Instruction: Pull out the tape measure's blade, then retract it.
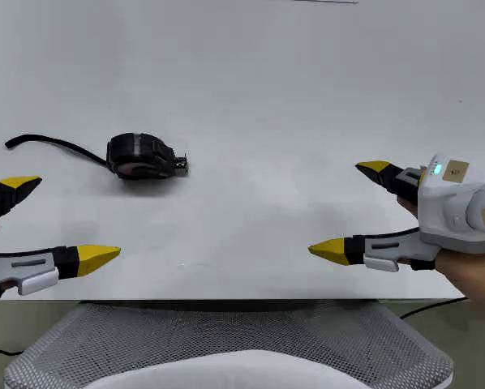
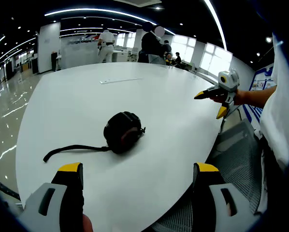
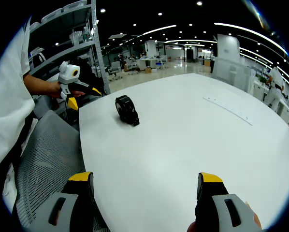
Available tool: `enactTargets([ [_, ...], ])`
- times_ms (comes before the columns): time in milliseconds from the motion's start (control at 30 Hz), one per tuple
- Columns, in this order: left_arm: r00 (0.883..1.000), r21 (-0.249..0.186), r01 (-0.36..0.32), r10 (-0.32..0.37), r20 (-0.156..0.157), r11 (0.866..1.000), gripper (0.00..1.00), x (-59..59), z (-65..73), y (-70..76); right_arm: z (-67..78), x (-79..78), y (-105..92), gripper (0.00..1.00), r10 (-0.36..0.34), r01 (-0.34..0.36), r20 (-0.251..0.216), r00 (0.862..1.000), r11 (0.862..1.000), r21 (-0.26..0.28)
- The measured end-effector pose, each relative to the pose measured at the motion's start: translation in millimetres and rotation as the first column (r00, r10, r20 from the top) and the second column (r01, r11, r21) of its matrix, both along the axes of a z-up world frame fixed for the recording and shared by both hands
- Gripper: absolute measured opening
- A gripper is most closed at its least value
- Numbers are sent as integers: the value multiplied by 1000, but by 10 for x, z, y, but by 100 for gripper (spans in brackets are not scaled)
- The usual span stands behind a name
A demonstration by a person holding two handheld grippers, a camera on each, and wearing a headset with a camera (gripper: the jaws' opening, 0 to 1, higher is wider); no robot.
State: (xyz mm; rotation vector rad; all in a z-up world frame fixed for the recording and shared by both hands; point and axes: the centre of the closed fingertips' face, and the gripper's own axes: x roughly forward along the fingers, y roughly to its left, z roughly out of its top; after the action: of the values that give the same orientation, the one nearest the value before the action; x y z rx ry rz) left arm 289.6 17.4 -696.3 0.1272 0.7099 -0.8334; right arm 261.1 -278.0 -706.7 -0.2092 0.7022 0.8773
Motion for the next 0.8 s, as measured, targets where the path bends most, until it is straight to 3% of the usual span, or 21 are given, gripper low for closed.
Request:
enactTargets([
  [300, 1000, 3, -16, 16, 16, 1000, 94, 63, -4, 41, 22, 38, -10, 87, -6, 6, 14, 1000, 1000, 1],
  [800, 1000, 10, -6, 6, 14, 1000, 94, 48, -27, 40, 25, 52, -19, 86, -7, 8, 18, 1000, 1000, -3],
])
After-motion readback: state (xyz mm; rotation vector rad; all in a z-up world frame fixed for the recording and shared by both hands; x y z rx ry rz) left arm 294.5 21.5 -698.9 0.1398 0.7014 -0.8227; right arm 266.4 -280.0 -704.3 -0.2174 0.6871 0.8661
